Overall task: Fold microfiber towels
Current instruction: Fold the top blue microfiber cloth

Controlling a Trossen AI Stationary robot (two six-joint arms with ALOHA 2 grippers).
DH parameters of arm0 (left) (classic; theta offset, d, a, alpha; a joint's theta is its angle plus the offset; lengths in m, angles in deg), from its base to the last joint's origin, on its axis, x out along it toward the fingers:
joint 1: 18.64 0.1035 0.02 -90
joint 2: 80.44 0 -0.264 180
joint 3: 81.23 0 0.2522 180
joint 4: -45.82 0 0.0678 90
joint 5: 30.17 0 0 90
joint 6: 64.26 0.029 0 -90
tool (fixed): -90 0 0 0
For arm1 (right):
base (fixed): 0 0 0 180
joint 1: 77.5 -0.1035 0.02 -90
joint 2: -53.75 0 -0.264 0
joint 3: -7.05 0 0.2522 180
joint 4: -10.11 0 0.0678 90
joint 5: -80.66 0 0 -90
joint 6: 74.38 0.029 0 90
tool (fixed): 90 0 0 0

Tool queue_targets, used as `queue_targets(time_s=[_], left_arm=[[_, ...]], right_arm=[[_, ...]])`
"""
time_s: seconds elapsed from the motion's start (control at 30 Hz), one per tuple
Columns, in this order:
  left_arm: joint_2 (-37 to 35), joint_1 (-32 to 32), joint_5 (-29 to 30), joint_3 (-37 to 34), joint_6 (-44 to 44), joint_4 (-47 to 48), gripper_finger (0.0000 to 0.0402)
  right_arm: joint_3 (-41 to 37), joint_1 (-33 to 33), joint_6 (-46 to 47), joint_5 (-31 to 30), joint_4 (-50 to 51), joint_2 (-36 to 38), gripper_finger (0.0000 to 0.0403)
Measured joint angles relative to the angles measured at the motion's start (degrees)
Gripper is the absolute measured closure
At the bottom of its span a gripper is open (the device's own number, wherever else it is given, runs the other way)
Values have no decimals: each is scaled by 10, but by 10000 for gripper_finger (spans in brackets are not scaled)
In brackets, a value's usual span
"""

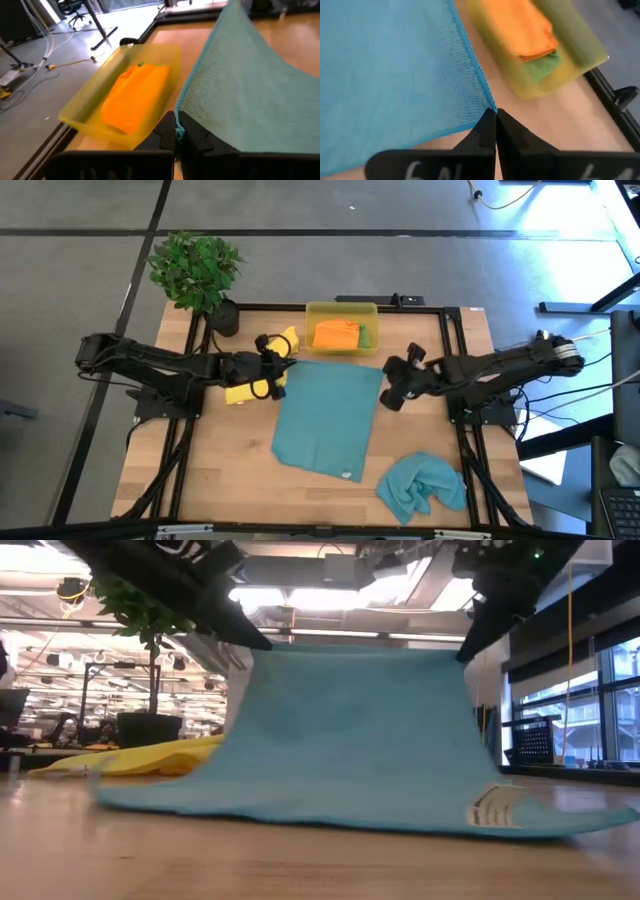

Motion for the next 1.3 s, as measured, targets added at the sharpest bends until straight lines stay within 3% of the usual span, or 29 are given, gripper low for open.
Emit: queue_targets(time_s=[0.23, 0.37, 0.53, 0.9, 1.13, 1.3], left_arm=[[50, 28, -40, 0, 27, -81, 401], [61, 45, -33, 0, 68, -100, 401], [53, 56, -17, 0, 80, -100, 402], [53, -33, 6, 0, 134, -90, 401], [60, -113, 54, -13, 141, -89, 401], [60, -156, 90, -66, 135, -150, 401]], right_arm=[[-37, 71, -75, -1, -61, 90, 401], [-37, 104, -111, 3, -78, 107, 402], [-37, 108, -112, 52, -81, 109, 402], [-37, -17, -23, 88, -84, 108, 402], [-37, -117, 32, 44, -93, 74, 402], [-37, -159, 53, 30, -96, 17, 402]])
